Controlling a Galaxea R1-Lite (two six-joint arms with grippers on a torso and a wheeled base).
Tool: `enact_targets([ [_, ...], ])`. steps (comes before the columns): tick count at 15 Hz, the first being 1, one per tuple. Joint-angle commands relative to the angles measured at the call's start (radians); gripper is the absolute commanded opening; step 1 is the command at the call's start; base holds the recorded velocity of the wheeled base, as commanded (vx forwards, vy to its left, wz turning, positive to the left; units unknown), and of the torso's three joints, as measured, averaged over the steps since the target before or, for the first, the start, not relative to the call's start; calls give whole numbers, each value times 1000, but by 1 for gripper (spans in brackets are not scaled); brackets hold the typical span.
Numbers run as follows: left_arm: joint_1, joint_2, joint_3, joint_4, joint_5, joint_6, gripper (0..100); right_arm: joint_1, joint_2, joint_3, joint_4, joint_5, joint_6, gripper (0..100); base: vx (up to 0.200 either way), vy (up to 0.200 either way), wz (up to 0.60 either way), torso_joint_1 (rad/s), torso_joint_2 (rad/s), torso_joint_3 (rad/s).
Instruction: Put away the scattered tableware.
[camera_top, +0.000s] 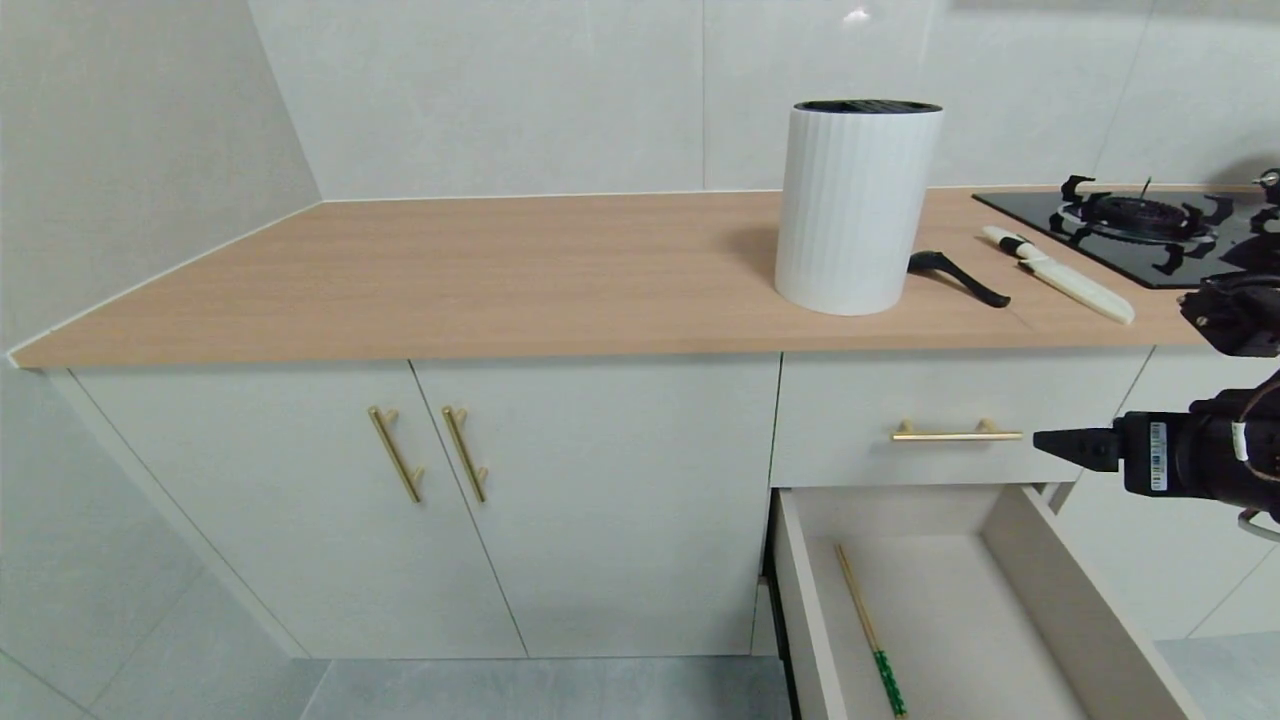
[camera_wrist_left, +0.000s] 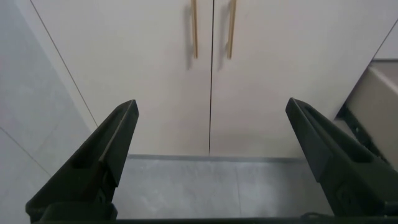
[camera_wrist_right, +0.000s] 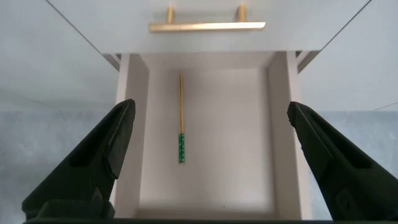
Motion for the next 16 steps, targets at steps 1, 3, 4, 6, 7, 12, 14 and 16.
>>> enact_targets([
  [1,0,0,0,0,1,-1,100,1,7,0,0,1,0,100,0,0,0,168,-476,-305],
  [3,0,0,0,0,1,-1,100,-1,14,0,0,-1,0,100,0,0,0,168,-464,-295],
  [4,0,0,0,0,1,-1,100,1,15,0,0,-1,0,100,0,0,0,183,-481,-300],
  [6,0,0,0,0,1,-1,100,-1,21,0,0,1,0,100,0,0,0,190,-476,-293],
  [7,0,0,0,0,1,-1,100,-1,26,0,0,-1,0,100,0,0,0,198,-486,-286],
  [12,0,0,0,0,1,-1,100,-1,41,12,-15,-1,-2,100,0,0,0,209,-493,-290],
  [14,0,0,0,0,1,-1,100,-1,49,12,-15,-1,-2,100,0,0,0,164,-373,-207],
  [16,0,0,0,0,1,-1,100,-5,81,8,-64,1,-19,100,0,0,0,53,-122,-63],
])
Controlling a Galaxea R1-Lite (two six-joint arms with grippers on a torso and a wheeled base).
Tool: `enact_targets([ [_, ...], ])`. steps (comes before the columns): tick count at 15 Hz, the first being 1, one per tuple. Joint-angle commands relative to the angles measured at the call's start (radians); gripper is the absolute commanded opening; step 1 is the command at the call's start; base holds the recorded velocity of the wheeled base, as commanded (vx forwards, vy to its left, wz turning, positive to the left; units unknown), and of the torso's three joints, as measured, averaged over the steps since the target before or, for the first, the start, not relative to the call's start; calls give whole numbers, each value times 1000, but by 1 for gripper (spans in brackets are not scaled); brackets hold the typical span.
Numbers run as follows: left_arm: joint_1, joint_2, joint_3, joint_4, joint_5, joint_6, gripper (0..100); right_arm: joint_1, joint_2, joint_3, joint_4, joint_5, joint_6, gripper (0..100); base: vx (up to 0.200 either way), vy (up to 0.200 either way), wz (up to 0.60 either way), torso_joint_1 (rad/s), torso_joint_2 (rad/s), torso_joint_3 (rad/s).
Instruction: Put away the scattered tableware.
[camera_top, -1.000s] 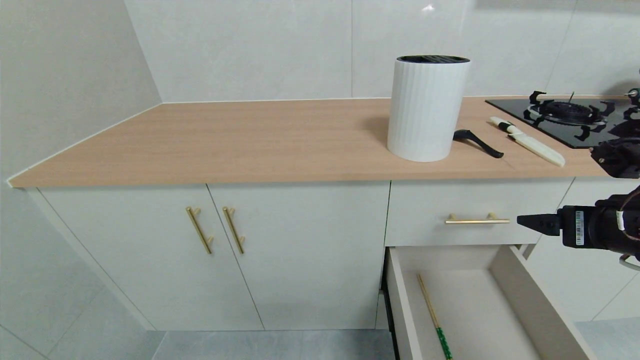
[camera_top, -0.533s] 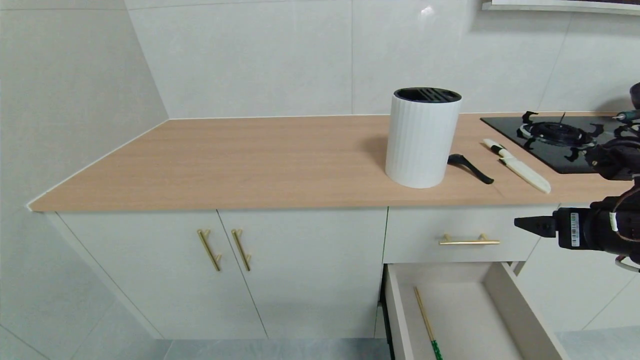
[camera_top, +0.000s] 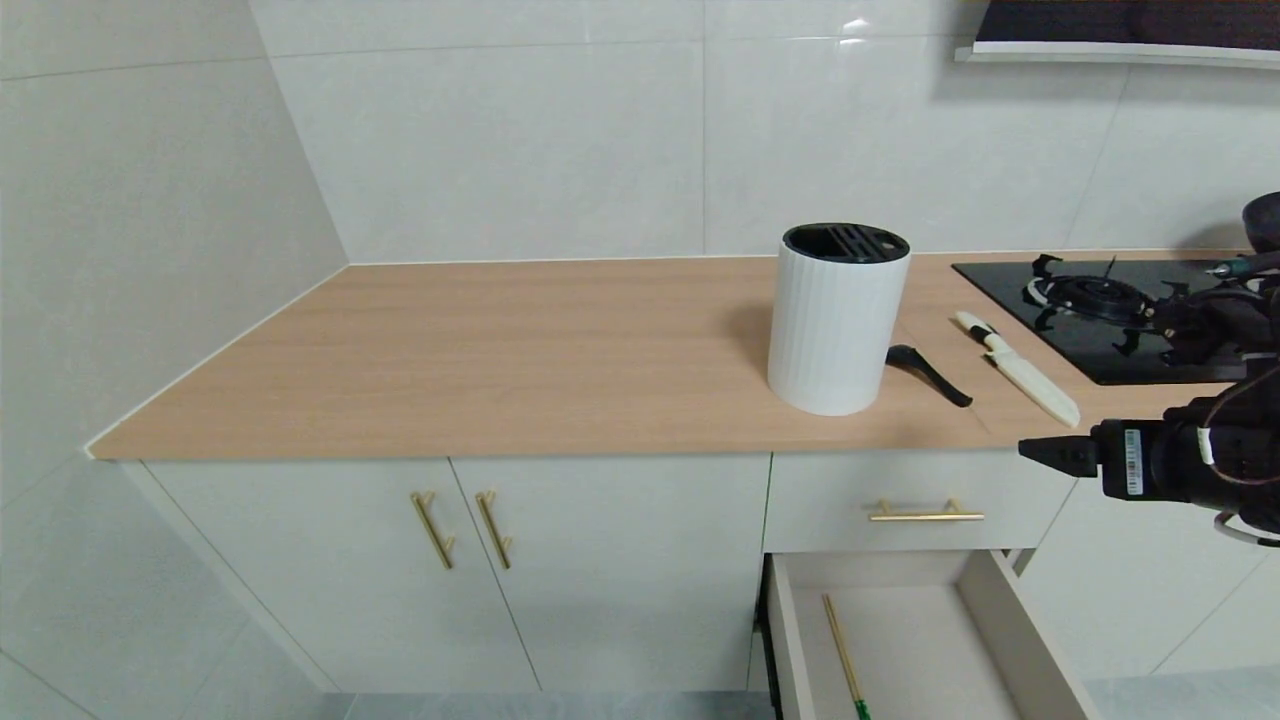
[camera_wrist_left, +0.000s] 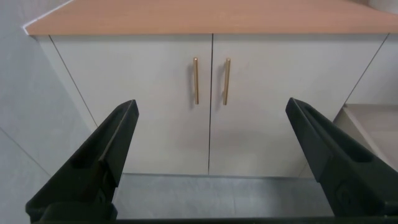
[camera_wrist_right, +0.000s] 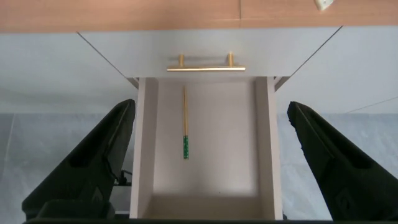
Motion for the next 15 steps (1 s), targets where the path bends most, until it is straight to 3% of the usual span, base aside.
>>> enact_targets([
  [1,0,0,0,-1,1,0,100,-13,66,-14,-75,2,-21,100,0,0,0,17,-51,-32],
  [5,0,0,0,-1,1,0,100,-70,244,-172,-160,99,-87,100,0,0,0,0,0,0],
  [7,0,0,0,-1,1,0,100,-148,382,-336,-161,188,-184,100,0,0,0,0,0,0],
  [10,0,0,0,-1,1,0,100,-200,502,-471,-163,333,-203,100,0,0,0,0,0,0],
  [15,0,0,0,-1,1,0,100,-242,657,-528,-223,422,-302,100,0,0,0,0,0,0],
])
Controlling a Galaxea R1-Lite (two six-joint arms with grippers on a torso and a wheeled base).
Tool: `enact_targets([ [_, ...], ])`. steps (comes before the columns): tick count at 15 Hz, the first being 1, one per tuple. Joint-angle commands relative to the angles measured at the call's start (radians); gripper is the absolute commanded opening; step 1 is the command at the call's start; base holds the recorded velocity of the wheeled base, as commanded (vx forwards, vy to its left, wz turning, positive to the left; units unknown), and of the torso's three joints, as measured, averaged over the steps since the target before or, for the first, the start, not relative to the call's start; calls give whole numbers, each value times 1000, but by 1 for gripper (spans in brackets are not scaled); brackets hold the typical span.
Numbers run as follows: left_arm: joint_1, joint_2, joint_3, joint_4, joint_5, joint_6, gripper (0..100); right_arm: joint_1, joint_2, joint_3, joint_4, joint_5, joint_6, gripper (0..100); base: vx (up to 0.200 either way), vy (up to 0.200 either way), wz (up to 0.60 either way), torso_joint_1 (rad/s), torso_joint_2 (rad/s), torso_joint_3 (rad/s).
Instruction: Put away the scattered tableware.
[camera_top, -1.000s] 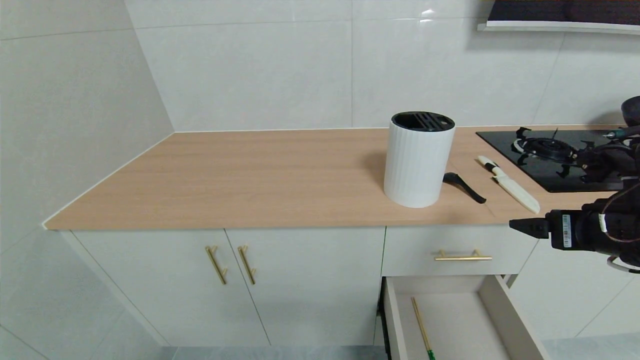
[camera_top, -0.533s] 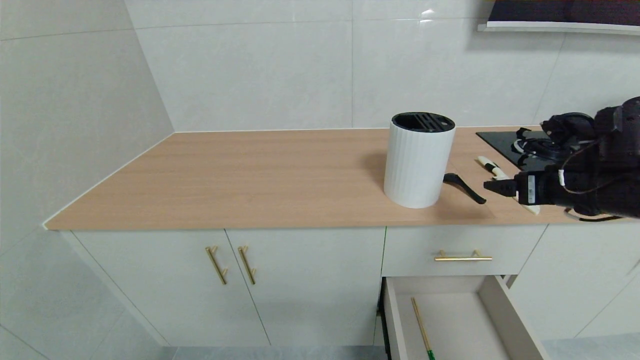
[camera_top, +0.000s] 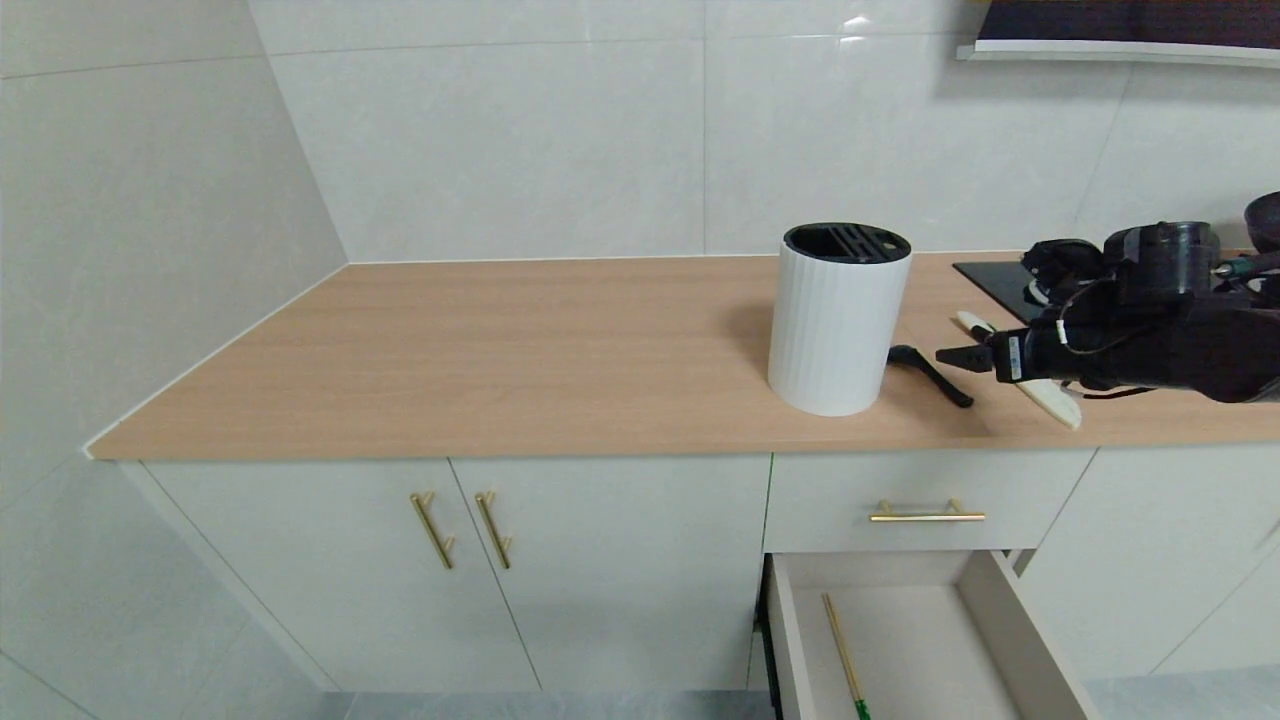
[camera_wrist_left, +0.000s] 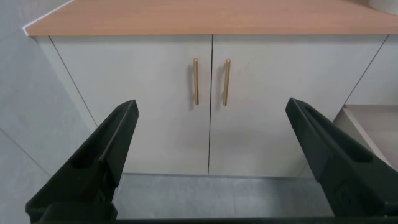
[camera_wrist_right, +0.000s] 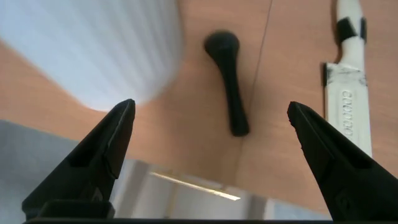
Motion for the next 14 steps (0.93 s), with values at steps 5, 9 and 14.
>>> enact_targets([
  [5,0,0,0,0,1,0,100,-3,205,-43,-149,6,-14,100,0,0,0,0,0,0],
  [9,0,0,0,0,1,0,100,5,269,-99,-154,3,1,100,0,0,0,0,0,0],
  [14,0,0,0,0,1,0,100,3,301,-128,-154,2,21,100,0,0,0,0,0,0],
])
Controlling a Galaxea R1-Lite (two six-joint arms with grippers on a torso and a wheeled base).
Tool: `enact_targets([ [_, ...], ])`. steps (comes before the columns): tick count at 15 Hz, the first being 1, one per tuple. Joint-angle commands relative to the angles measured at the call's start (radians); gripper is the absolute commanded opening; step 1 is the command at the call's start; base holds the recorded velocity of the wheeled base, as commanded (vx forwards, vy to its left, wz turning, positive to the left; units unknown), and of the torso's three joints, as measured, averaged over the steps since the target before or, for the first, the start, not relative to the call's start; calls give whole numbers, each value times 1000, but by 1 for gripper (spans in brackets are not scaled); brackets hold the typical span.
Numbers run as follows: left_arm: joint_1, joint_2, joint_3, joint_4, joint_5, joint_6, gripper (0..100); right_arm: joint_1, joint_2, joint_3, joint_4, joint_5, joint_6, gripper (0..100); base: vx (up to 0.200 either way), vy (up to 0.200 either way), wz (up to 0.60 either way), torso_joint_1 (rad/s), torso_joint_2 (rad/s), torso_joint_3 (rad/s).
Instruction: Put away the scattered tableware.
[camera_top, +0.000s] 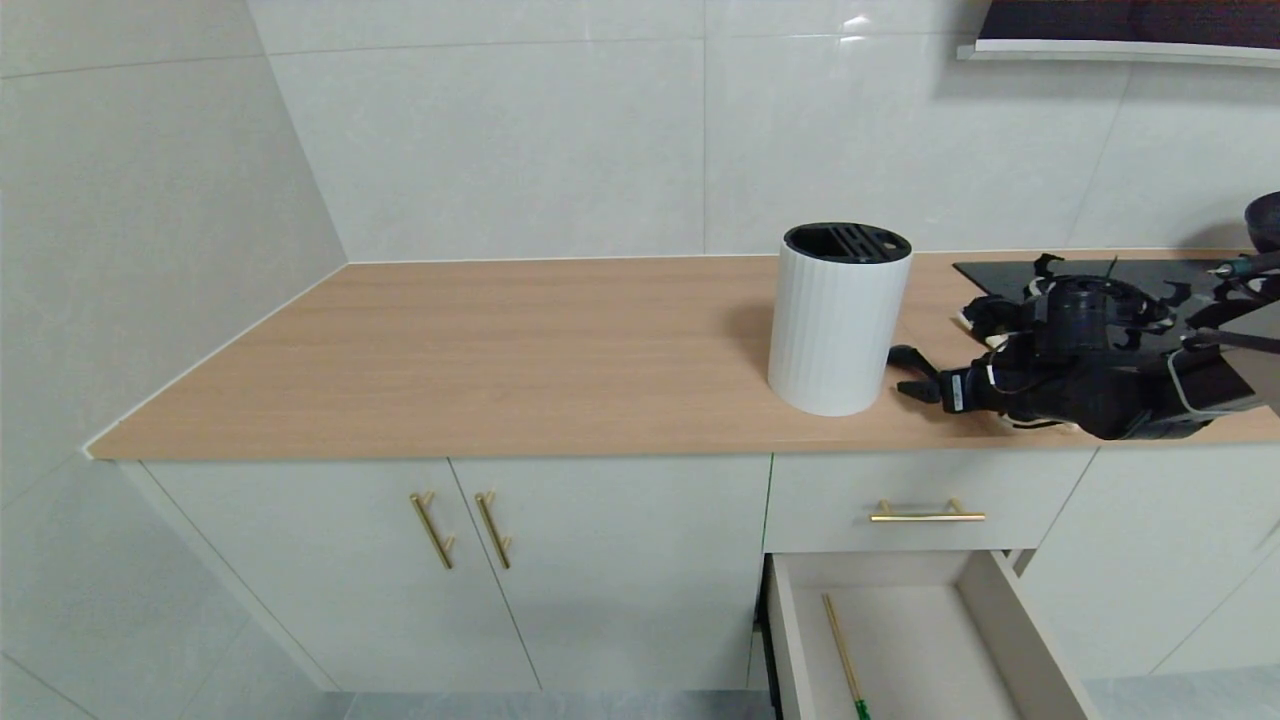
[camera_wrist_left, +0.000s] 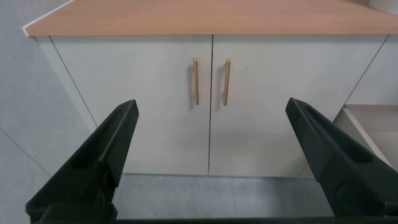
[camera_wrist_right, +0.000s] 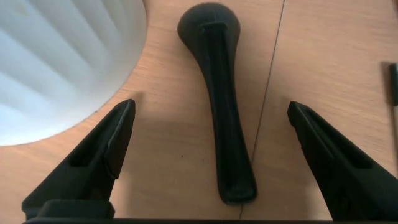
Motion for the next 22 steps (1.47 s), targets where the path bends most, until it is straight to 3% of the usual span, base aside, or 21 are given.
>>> enact_targets([
  [1,0,0,0,0,1,-1,100,-1,18,-6,0,0,0,100,0,0,0,0,0,0],
  [4,0,0,0,0,1,-1,100,-1,19,-6,0,-2,-2,100,0,0,0,0,0,0],
  [5,0,0,0,0,1,-1,100,-1,21,-6,0,-2,0,0,0,0,0,0,0,0],
  [15,0,0,0,0,1,-1,100,-1,31,-18,3,-9,0,0,0,0,0,0,0,0],
  [19,0,0,0,0,1,-1,100,2,-19,-13,18,-101,43,0,0,0,0,0,0,0],
  [22,0,0,0,0,1,-1,100,45,-143,36,161,-235,139,0,0,0,0,0,0,0],
])
